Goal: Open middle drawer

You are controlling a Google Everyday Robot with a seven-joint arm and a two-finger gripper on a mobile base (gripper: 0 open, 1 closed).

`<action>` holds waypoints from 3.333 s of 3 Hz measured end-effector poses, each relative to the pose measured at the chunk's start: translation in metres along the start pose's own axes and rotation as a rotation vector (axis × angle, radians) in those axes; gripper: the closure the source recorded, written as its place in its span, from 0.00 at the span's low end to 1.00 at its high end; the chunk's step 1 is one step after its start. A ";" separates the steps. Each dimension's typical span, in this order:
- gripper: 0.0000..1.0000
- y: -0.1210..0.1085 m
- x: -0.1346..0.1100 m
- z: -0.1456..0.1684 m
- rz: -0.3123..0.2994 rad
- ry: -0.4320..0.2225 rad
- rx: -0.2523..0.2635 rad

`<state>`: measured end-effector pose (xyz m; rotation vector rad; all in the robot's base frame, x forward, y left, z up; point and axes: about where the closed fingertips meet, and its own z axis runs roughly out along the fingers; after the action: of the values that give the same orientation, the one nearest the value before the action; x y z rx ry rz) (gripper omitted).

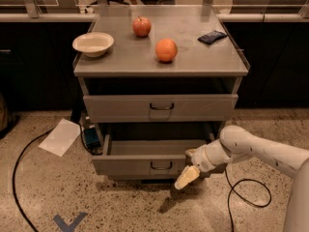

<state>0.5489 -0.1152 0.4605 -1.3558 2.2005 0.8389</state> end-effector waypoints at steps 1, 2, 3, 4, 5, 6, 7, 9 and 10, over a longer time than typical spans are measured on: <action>0.00 -0.008 -0.023 -0.008 -0.035 -0.013 0.025; 0.00 -0.018 -0.023 0.001 -0.032 0.002 0.006; 0.00 -0.022 -0.004 0.023 -0.008 0.053 -0.047; 0.00 -0.019 0.006 0.027 0.012 0.075 -0.076; 0.00 -0.002 0.022 0.016 0.045 0.096 -0.114; 0.00 -0.002 0.022 0.016 0.045 0.097 -0.114; 0.00 0.004 0.024 0.019 0.020 0.121 -0.116; 0.00 0.061 0.046 -0.002 -0.050 0.135 -0.207; 0.00 0.091 0.049 -0.013 -0.073 0.129 -0.245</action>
Offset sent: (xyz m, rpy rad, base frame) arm 0.0373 0.0104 -0.0068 -0.0144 0.0062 0.0318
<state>0.4457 -0.1245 0.4643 -1.6375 2.1833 1.0473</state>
